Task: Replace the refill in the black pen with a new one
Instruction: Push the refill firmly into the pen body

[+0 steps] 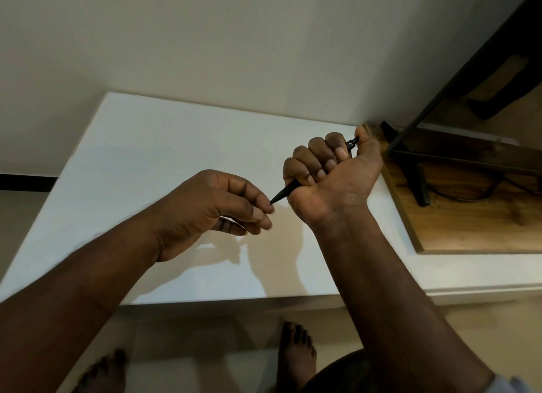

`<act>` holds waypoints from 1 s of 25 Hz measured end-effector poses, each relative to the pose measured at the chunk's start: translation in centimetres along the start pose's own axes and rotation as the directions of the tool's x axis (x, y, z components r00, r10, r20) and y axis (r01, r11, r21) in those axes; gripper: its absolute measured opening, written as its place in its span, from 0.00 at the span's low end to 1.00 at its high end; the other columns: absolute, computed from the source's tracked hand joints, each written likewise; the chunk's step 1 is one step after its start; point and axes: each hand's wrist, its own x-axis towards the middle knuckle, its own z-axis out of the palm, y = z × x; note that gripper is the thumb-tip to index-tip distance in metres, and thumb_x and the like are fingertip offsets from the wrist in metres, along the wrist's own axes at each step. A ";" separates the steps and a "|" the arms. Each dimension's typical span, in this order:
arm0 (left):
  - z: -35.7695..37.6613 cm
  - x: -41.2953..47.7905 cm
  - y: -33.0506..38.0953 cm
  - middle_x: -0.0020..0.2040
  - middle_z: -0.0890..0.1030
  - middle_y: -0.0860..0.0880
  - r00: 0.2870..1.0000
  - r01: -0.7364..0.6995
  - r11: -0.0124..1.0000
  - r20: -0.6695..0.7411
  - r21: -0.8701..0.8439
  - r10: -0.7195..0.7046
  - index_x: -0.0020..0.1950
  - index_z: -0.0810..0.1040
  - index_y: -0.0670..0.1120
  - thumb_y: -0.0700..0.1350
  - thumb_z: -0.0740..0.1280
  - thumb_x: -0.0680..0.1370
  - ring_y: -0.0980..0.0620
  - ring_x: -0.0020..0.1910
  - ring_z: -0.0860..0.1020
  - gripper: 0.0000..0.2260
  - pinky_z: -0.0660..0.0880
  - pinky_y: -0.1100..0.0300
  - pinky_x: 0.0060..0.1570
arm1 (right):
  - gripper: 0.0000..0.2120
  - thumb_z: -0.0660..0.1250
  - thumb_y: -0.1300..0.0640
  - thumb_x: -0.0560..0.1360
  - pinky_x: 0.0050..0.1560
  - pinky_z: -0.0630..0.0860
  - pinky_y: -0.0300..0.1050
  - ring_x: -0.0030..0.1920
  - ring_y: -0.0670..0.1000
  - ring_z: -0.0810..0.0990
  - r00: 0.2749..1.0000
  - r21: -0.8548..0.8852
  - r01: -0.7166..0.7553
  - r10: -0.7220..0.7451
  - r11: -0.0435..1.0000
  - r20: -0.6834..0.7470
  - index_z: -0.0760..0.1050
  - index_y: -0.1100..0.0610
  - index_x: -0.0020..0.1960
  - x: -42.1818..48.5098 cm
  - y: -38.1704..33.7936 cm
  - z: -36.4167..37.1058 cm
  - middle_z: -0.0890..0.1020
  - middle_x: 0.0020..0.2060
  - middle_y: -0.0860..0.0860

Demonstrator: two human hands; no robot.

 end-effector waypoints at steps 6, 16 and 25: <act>0.0 0.1 0.0 0.47 0.89 0.43 1.000 0.000 1.000 0.000 -0.001 0.000 0.48 0.88 0.48 0.44 0.72 0.71 0.48 0.46 0.87 0.08 0.80 0.58 0.46 | 0.22 0.59 0.45 0.78 0.24 0.53 0.39 0.22 0.47 0.54 1.000 -0.020 0.009 -0.009 1.000 0.009 0.61 0.53 0.29 0.0 -0.1 0.1 0.58 0.24 0.46; 0.0 0.1 0.0 0.47 0.89 0.43 1.000 -0.002 1.000 0.004 -0.001 0.002 0.48 0.88 0.48 0.44 0.72 0.71 0.48 0.46 0.87 0.08 0.79 0.58 0.46 | 0.24 0.60 0.43 0.79 0.25 0.52 0.39 0.22 0.47 0.54 1.000 0.009 0.004 -0.004 1.000 0.014 0.61 0.53 0.28 -0.1 0.0 0.0 0.58 0.24 0.46; -0.1 0.1 -0.1 0.47 0.89 0.44 1.000 -0.004 1.000 0.000 0.005 0.004 0.49 0.88 0.48 0.45 0.73 0.71 0.48 0.46 0.87 0.08 0.79 0.57 0.47 | 0.23 0.59 0.43 0.79 0.25 0.52 0.39 0.22 0.47 0.54 1.000 0.006 0.009 -0.009 1.000 0.011 0.61 0.53 0.29 0.0 0.0 0.0 0.58 0.24 0.46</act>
